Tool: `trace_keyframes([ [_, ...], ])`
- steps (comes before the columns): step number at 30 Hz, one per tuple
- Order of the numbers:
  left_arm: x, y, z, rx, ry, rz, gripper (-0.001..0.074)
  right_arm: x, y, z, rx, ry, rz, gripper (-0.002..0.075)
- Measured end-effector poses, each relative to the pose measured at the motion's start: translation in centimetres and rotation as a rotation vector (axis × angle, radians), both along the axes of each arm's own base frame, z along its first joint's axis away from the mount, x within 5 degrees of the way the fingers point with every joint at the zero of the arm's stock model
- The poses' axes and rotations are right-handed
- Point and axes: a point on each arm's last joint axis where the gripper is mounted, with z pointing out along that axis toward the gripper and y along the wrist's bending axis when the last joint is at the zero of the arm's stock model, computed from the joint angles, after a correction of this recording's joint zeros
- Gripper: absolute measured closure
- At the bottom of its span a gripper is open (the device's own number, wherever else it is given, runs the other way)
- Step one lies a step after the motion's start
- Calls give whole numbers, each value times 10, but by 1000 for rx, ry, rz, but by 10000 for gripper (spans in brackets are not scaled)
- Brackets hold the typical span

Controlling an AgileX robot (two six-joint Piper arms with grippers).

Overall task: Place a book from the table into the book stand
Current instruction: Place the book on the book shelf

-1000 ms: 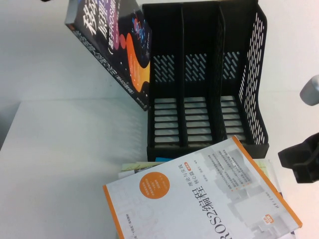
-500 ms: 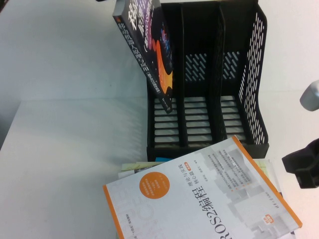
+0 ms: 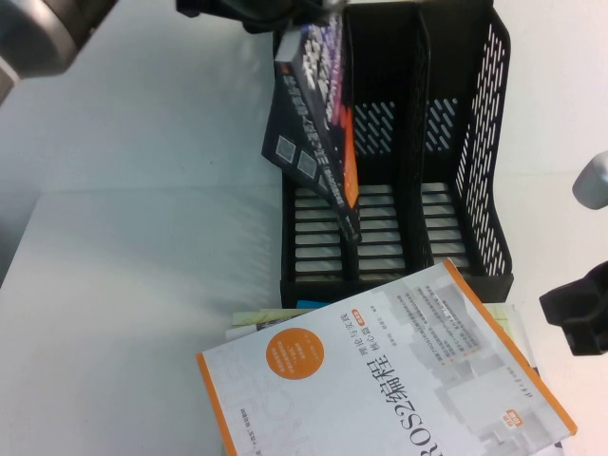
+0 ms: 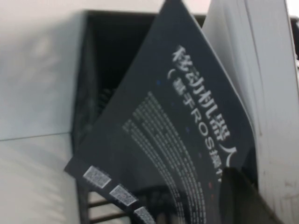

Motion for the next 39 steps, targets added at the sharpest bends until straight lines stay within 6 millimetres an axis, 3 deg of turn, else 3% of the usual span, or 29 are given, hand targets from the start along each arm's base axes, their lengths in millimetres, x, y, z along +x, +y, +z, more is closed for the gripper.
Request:
trace_keyframes([
  [3,-9,-14,0,15,-8,-41,624,0,0,0,-2,-1,-1,729],
  [7,-13,-17,0,24,-2,-53,624,0,0,0,1,0,-5,729],
  [15,-12,-14,-1,62,2,-55,624,0,0,0,-2,1,-5,729],
  [28,-4,5,0,267,-86,73,624,-1,-1,-1,-13,14,0,729],
  [39,30,21,-22,162,6,104,624,-1,-1,-1,-13,14,0,729],
])
